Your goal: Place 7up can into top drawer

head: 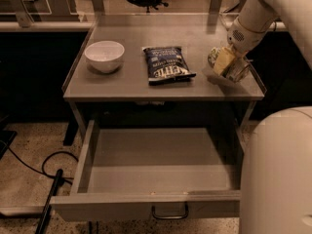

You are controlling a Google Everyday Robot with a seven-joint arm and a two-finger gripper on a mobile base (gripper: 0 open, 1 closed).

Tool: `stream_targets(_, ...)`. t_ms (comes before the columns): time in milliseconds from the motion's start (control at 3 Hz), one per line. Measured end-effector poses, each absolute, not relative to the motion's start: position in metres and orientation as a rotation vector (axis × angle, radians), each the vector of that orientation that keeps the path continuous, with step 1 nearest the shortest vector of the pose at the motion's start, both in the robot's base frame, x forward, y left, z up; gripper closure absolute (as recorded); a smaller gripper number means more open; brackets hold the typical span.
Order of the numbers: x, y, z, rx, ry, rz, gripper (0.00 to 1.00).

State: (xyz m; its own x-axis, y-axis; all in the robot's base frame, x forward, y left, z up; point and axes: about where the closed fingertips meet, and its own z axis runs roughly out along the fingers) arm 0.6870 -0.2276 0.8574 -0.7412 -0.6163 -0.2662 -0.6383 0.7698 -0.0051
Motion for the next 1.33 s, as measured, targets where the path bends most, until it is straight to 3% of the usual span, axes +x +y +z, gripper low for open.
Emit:
stream_targets(667,0.592,-0.214,0.860,-1.099,2.760,0.259,1.00)
stream_targets(1333,0.579,-0.212,0.848,-1.084,2.779,0.299,1.00)
